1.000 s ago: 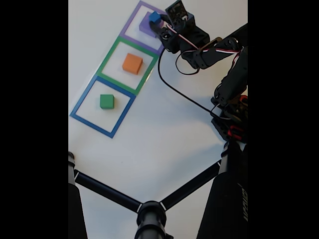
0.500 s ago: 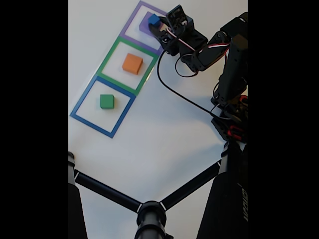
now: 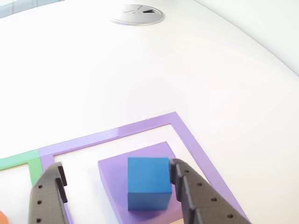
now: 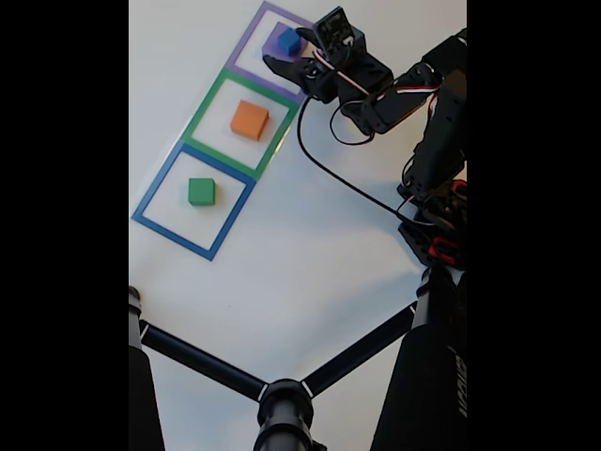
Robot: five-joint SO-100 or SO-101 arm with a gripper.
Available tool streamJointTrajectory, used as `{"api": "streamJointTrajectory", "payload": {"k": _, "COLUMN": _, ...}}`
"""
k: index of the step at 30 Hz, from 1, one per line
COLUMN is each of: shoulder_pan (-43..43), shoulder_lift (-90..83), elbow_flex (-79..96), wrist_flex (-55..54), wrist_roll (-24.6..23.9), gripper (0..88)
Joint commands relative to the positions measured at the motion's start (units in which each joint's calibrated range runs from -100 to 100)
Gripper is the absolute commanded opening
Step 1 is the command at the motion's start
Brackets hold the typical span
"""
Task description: Tower of hanoi
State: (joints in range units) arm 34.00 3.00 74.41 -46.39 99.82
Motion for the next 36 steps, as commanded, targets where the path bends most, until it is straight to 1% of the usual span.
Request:
{"api": "streamJointTrajectory", "payload": {"k": 1, "shoulder_pan": -1.3, "shoulder_lift": -24.43, "elbow_flex": -1.23, "wrist_flex": 25.02, "wrist_roll": 0.18, "gripper": 23.9}}
{"api": "streamJointTrajectory", "payload": {"k": 2, "shoulder_pan": -1.3, "shoulder_lift": -29.84, "elbow_flex": -2.96, "wrist_flex": 34.08, "wrist_roll": 0.18, "gripper": 22.9}}
{"api": "streamJointTrajectory", "payload": {"k": 3, "shoulder_pan": -1.21, "shoulder_lift": -35.82, "elbow_flex": -5.78, "wrist_flex": 45.5, "wrist_roll": 0.18, "gripper": 21.0}}
{"api": "streamJointTrajectory", "payload": {"k": 5, "shoulder_pan": -1.4, "shoulder_lift": -44.7, "elbow_flex": -13.14, "wrist_flex": 67.2, "wrist_roll": 0.18, "gripper": 15.4}}
{"api": "streamJointTrajectory", "payload": {"k": 7, "shoulder_pan": -2.64, "shoulder_lift": -50.11, "elbow_flex": -20.41, "wrist_flex": 83.48, "wrist_roll": 0.18, "gripper": 8.5}}
{"api": "streamJointTrajectory", "payload": {"k": 9, "shoulder_pan": -4.56, "shoulder_lift": -53.5, "elbow_flex": -26.96, "wrist_flex": 96.27, "wrist_roll": 0.18, "gripper": 3.3}}
{"api": "streamJointTrajectory", "payload": {"k": 11, "shoulder_pan": -7.25, "shoulder_lift": -55.76, "elbow_flex": -31.23, "wrist_flex": 104.69, "wrist_roll": 0.18, "gripper": 0.2}}
{"api": "streamJointTrajectory", "payload": {"k": 15, "shoulder_pan": -14.44, "shoulder_lift": -57.62, "elbow_flex": -37.14, "wrist_flex": 113.44, "wrist_roll": 0.18, "gripper": 0.1}}
{"api": "streamJointTrajectory", "payload": {"k": 28, "shoulder_pan": -38.02, "shoulder_lift": -58.67, "elbow_flex": -46.41, "wrist_flex": 120.56, "wrist_roll": 0.18, "gripper": 0.0}}
{"api": "streamJointTrajectory", "payload": {"k": 32, "shoulder_pan": -43.2, "shoulder_lift": -58.99, "elbow_flex": -48.87, "wrist_flex": 122.18, "wrist_roll": 0.18, "gripper": 0.0}}
{"api": "streamJointTrajectory", "payload": {"k": 36, "shoulder_pan": -47.61, "shoulder_lift": -59.32, "elbow_flex": -52.96, "wrist_flex": 126.8, "wrist_roll": 0.18, "gripper": 0.0}}
